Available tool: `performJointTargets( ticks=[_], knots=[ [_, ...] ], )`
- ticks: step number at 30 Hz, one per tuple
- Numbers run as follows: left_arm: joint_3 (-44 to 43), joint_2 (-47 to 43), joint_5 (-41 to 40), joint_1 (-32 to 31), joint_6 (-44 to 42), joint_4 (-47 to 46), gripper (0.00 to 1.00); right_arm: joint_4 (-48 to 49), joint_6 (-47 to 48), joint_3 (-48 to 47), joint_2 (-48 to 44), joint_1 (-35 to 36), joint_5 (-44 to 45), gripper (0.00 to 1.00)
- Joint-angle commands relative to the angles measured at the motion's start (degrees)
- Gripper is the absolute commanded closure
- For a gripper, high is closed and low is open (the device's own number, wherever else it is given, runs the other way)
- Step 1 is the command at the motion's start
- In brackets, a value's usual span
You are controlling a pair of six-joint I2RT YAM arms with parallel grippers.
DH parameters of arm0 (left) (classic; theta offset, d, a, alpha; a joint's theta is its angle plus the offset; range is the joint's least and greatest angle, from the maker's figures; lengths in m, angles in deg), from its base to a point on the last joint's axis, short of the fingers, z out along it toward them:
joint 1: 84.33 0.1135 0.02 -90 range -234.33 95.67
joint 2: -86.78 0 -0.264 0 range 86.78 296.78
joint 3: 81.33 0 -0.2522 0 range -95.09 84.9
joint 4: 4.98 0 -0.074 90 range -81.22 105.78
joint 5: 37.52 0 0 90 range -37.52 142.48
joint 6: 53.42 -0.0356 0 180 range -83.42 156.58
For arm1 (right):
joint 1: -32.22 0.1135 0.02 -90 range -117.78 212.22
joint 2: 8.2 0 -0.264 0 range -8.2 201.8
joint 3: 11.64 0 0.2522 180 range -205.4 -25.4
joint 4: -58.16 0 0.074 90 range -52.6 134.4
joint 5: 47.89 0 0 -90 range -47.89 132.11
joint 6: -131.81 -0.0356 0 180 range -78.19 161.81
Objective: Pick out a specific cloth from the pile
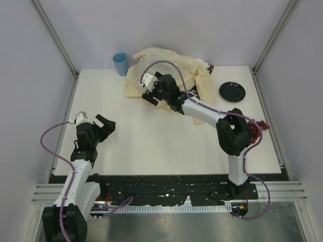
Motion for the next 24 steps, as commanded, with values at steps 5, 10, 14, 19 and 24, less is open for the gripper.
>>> performJointTargets(
  ticks=[5, 10, 14, 19, 24],
  knots=[
    [-4.3, 7.5, 1.4, -0.4, -0.1, -3.3, 0.01, -19.2, 23.8, -21.2, 20.5, 1.8, 6.4, 0.05],
    [-4.9, 8.5, 1.4, -0.7, -0.2, -5.9, 0.00, -22.4, 28.7, -29.4, 30.5, 1.4, 15.7, 0.05],
    [-5.9, 9.4, 1.4, -0.8, -0.8, -7.0, 0.00, -19.9, 28.0, -38.5, 38.2, -0.3, 25.6, 0.05],
    [-8.4, 12.6, 1.0, -1.7, -0.9, -7.8, 0.00, 2.9, 31.2, -45.5, 42.6, -2.4, 40.2, 0.40],
    [-15.9, 21.6, 0.6, -6.5, -2.9, -6.6, 0.00, 13.6, 27.8, -51.6, 38.9, -3.5, 39.5, 0.64]
  ],
)
